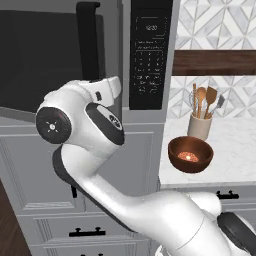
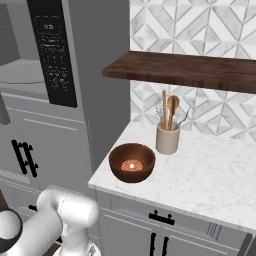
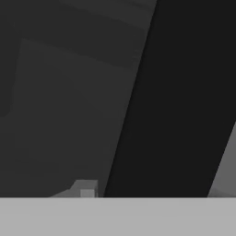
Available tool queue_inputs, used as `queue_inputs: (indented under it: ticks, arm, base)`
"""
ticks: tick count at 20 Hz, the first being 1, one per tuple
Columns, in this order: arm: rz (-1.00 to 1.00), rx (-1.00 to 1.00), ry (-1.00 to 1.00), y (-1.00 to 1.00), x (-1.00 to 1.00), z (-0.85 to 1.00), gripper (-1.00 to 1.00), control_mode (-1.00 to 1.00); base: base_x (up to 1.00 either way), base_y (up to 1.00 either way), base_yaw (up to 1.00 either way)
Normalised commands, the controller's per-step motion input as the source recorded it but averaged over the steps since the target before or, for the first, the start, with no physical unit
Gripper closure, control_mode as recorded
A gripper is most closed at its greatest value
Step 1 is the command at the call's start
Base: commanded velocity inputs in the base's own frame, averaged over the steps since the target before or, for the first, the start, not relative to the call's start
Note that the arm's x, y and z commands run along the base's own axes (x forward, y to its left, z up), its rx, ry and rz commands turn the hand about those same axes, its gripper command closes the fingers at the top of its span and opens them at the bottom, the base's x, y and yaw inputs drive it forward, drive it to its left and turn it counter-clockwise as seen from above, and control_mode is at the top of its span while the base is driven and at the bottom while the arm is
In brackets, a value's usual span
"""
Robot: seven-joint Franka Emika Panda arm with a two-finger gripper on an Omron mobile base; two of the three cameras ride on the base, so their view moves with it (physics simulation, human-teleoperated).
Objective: Open the microwave, place the bowl with waffle inside the microwave, then close the microwave door and turn it on.
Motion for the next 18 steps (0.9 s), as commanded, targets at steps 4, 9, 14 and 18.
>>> queue_inputs:
  ticks: [4,9,14,18]
  arm:
    - [0.06,-0.09,0.02,0.86,-0.59,-0.1,-1.0,-1.0]
    - [0.02,0.24,-0.07,-0.45,-0.8,0.06,-1.0,-1.0]
    - [0.05,0.46,-0.15,-0.95,-0.98,0.18,-1.0,-1.0]
    - [0.12,0.51,-0.12,-1.0,-0.68,0.23,-1.0,-1.0]
  base:
    - [0.0,0.0,0.0]
    - [0.0,0.0,0.0]
    - [0.0,0.0,0.0]
    - [0.0,0.0,0.0]
